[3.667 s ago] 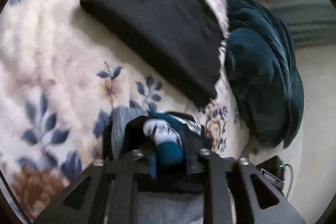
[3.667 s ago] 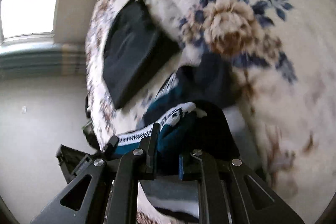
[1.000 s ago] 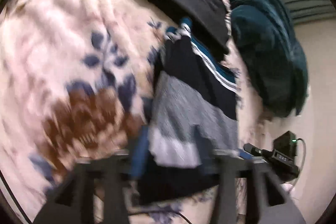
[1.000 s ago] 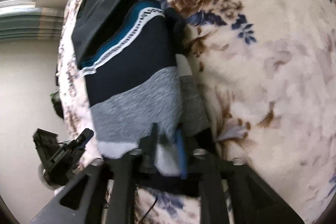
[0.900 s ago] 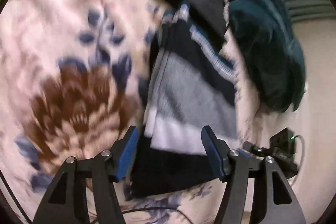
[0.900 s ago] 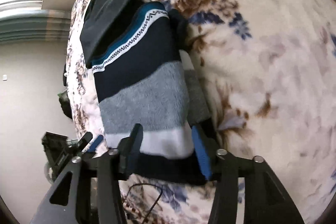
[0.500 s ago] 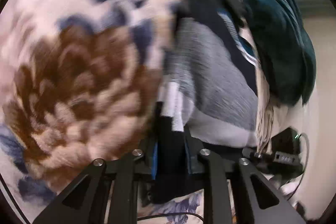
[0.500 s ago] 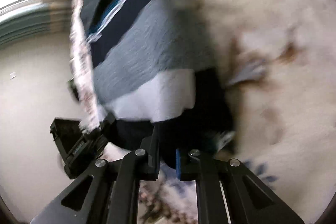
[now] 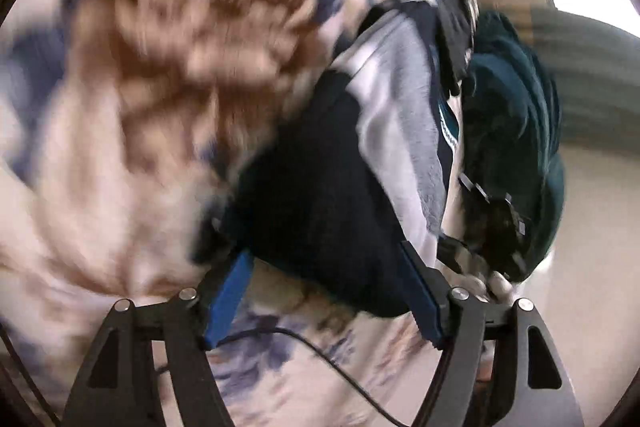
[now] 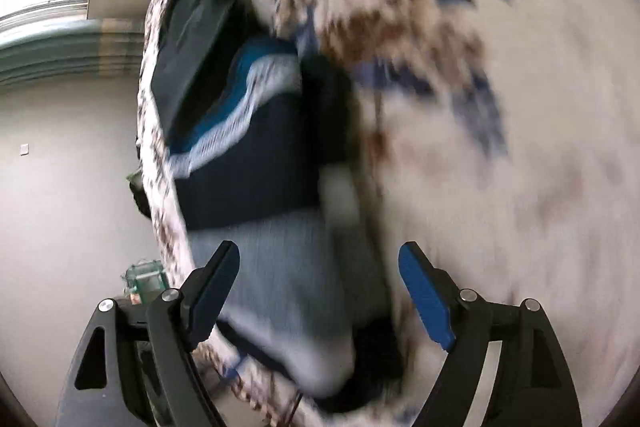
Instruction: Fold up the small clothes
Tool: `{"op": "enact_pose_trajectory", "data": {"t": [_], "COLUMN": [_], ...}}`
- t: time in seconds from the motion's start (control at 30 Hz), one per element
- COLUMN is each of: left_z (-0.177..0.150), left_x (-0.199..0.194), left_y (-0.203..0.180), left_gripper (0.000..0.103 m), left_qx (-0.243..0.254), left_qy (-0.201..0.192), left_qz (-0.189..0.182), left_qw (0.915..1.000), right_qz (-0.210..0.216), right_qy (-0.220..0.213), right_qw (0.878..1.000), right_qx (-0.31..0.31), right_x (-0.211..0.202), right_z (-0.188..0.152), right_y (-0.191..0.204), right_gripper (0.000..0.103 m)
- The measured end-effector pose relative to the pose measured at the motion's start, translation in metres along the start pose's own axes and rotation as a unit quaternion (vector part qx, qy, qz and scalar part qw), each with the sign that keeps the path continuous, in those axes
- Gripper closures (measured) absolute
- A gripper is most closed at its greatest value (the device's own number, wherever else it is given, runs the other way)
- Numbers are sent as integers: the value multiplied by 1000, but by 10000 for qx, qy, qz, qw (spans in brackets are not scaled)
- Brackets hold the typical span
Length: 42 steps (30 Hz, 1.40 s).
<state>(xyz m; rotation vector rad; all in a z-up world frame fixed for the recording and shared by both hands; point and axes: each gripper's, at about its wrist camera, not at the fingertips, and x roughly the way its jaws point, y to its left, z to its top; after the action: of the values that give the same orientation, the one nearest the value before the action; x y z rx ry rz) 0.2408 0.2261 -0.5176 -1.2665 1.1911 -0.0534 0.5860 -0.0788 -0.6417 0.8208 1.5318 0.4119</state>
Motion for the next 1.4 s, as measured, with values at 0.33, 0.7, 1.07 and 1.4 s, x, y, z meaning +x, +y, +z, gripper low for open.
{"op": "enact_pose_trajectory", "data": {"t": [0.33, 0.7, 1.07, 1.4], "left_z": [-1, 96, 21, -21], "left_x": [20, 34, -13, -15], "left_y": [-14, -98, -126, -13], "left_gripper": [64, 66, 54, 28], "left_qx": [-316, 1778, 2498, 1231], "left_qy": [-945, 309, -403, -549], "left_qz": [-90, 674, 2250, 3836], "left_qw": [9950, 9813, 9409, 9136], "right_qz": [199, 702, -391, -1481], "right_qy": [554, -769, -794, -685], "right_qw": [9967, 9907, 9900, 9865], "right_qx": [-550, 876, 1102, -107], "right_x": [76, -13, -59, -85], "right_z": [72, -61, -148, -69], "right_y": [30, -21, -47, -21], "right_gripper": [72, 87, 37, 37]}}
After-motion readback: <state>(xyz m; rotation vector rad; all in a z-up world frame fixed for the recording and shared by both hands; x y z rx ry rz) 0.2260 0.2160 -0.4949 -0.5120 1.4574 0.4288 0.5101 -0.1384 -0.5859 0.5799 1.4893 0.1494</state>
